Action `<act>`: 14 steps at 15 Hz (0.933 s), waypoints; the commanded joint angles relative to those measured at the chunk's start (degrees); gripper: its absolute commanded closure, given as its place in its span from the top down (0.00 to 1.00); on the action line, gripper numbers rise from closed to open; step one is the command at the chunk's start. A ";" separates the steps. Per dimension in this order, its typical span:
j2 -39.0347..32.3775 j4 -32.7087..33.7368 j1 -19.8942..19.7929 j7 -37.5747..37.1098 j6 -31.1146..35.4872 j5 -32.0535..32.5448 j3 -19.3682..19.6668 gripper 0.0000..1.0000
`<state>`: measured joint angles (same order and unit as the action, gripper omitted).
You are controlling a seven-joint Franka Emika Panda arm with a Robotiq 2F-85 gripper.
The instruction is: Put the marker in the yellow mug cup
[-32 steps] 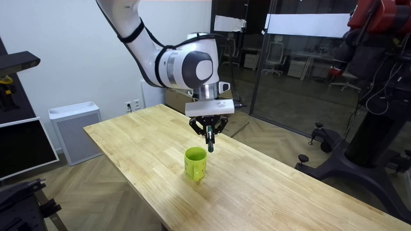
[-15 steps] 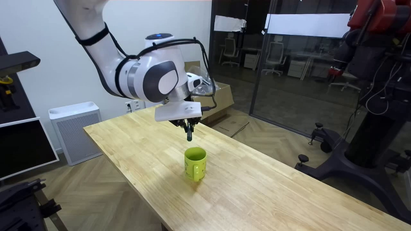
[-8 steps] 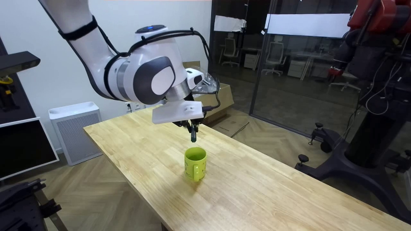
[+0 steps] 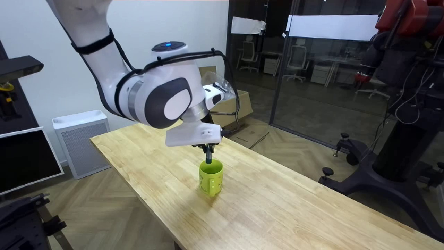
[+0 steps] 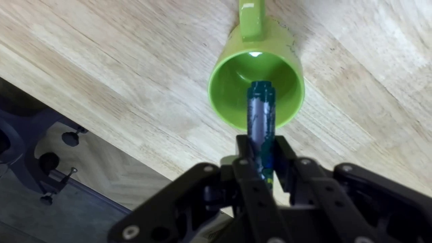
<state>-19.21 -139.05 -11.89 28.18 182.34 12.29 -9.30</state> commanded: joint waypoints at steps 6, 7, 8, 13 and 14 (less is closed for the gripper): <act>-4.23 2.07 -6.41 4.91 0.01 0.72 -4.10 0.05; -4.64 2.45 -6.70 5.47 -0.36 0.71 -4.39 0.05; -4.95 2.89 -6.76 5.99 -0.90 0.70 -4.55 0.05; -6.08 6.21 -6.04 6.40 -4.25 2.25 -4.09 0.05; -6.40 7.15 -6.19 6.78 -5.21 2.39 -4.41 0.05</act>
<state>-24.61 -135.13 -17.70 34.83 179.83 13.42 -13.09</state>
